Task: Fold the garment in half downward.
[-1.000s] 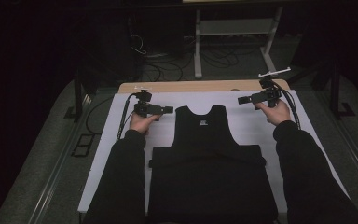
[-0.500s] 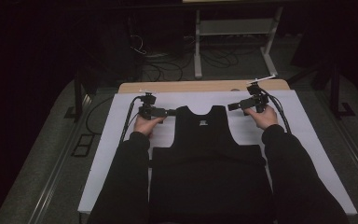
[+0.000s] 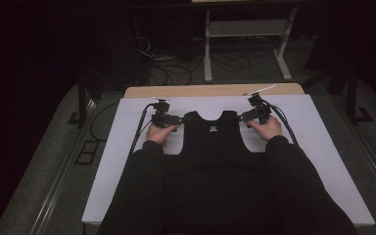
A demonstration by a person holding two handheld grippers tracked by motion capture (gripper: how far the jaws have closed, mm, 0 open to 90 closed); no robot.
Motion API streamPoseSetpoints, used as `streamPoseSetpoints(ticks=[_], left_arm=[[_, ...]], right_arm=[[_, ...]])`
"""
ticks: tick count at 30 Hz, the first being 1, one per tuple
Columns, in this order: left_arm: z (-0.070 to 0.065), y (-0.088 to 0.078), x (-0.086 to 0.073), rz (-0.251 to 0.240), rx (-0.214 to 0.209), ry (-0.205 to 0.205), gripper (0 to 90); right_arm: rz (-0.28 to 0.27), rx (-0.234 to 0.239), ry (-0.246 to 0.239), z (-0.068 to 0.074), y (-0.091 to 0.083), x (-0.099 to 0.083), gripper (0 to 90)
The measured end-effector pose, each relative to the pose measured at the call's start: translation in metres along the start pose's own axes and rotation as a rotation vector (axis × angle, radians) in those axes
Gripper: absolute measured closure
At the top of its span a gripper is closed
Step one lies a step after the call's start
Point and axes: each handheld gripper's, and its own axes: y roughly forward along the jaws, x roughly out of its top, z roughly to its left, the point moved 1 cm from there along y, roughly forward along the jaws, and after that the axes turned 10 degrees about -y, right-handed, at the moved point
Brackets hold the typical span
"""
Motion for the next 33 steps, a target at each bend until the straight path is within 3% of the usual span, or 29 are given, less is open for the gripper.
streamPoseSetpoints(ticks=[3,10,17,21,28,33], left_arm=[[-0.002,0.004,-0.002,0.0,0.016,0.024,17.2],[-0.006,0.009,-0.003,-0.012,0.006,0.005,24.5],[-0.006,0.011,-0.005,-0.015,0.046,0.004,34.7],[-0.009,0.014,-0.007,-0.019,0.056,0.03,41.0],[-0.013,0.018,-0.009,-0.026,0.082,0.033,57.9],[-0.014,0.02,-0.01,-0.018,0.09,0.024,71.7]], right_arm=[[-0.004,-0.023,-0.011,0.002,0.004,-0.001,15.4],[-0.029,-0.066,-0.002,0.008,0.009,0.0,23.5],[-0.031,-0.089,0.008,0.008,0.014,-0.002,32.0],[-0.039,-0.097,0.021,0.009,0.015,-0.002,36.9],[-0.047,-0.104,0.009,0.011,0.015,-0.002,57.4],[-0.031,-0.077,-0.011,0.013,0.016,-0.002,76.6]])
